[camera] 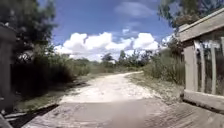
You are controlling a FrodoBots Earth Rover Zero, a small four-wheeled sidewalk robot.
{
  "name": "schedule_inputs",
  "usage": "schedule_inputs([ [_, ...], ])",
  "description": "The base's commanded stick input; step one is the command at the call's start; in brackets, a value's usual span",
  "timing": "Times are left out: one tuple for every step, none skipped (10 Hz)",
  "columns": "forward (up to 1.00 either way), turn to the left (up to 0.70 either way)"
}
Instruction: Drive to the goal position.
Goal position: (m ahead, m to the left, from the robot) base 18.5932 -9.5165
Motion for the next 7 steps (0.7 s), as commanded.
schedule_inputs([
  [0.5, 0.0],
  [0.5, 0.0],
  [0.5, 0.0],
  [0.5, 0.0],
  [0.5, 0.0],
  [0.5, 0.45],
  [0.5, 0.5],
])
